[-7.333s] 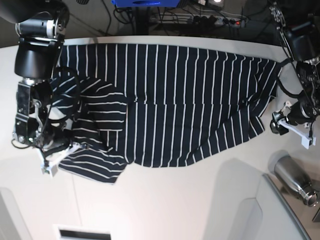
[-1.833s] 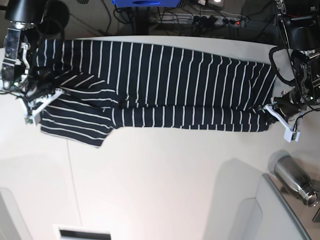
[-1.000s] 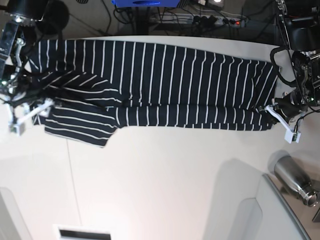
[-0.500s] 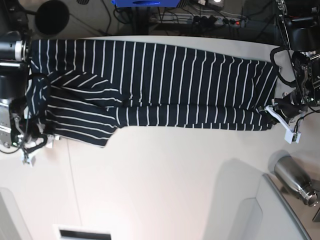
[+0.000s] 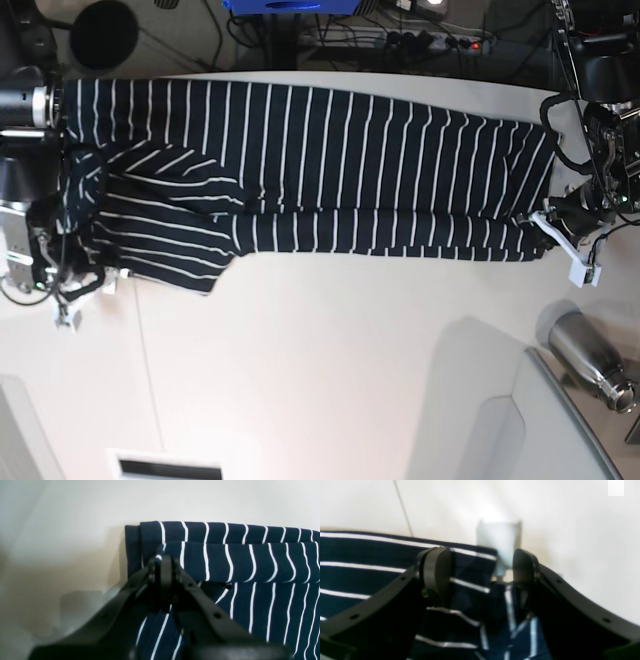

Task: Layout the t-shirt on the table in an organized manner, then fold the t-shirt properly
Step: 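Regrasp the folded shirt end with the right gripper and tuck it flat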

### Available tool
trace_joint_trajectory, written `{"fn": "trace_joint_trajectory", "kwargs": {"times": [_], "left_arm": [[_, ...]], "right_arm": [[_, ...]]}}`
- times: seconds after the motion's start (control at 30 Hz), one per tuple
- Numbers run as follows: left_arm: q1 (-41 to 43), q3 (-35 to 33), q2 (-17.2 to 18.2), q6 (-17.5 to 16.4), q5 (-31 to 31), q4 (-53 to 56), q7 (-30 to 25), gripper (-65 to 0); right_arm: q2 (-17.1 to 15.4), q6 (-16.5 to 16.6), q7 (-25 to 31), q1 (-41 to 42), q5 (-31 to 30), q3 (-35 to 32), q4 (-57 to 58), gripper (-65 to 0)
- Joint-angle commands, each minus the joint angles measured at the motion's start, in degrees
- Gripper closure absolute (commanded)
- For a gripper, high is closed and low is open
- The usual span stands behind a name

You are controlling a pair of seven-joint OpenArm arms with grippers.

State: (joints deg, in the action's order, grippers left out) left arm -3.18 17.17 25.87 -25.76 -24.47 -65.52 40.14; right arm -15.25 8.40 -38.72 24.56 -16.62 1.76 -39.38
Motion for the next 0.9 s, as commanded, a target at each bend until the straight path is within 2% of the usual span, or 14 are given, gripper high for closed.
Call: {"fn": "trace_joint_trajectory", "kwargs": {"times": [0.0,0.07,0.2,0.27,0.37,0.43,0.5,0.7,0.87], "left_arm": [[-0.9,0.4,1.1,-0.1,-0.5,-0.8,-0.8,0.0],[-0.8,0.4,1.1,-0.1,-0.5,-0.8,-0.7,0.0],[-0.8,0.4,1.1,-0.1,-0.5,-0.8,-0.7,0.0],[-0.8,0.4,1.1,-0.1,-0.5,-0.8,-0.7,0.0],[-0.8,0.4,1.1,-0.1,-0.5,-0.8,-0.7,0.0],[-0.8,0.4,1.0,0.0,-0.5,-0.8,-0.7,0.0],[-0.8,0.4,1.0,0.0,-0.5,-0.8,-0.7,0.0],[0.1,0.4,1.1,0.0,-0.5,-0.9,-0.7,0.0],[0.5,0.4,1.1,0.0,-0.5,-1.1,-0.7,0.0]], "right_arm": [[-0.3,0.2,0.3,1.6,-0.6,0.2,-0.8,-35.7],[0.1,0.2,0.4,1.6,-0.6,0.2,-0.8,-30.2],[0.1,0.2,0.3,1.6,-0.6,0.6,-0.8,-7.8],[0.0,0.1,0.3,1.6,-0.6,0.6,-0.8,0.0],[0.0,0.1,0.1,1.6,-0.6,0.7,-1.5,0.0],[0.0,0.1,-2.2,0.0,-0.7,0.7,-5.9,0.0],[0.2,0.1,-5.1,-3.1,-0.7,2.2,-13.9,0.0],[4.1,0.1,-17.8,-14.8,-0.7,8.3,-39.0,0.0],[6.8,0.1,-23.0,-24.7,-0.7,9.1,-55.8,0.0]]}}
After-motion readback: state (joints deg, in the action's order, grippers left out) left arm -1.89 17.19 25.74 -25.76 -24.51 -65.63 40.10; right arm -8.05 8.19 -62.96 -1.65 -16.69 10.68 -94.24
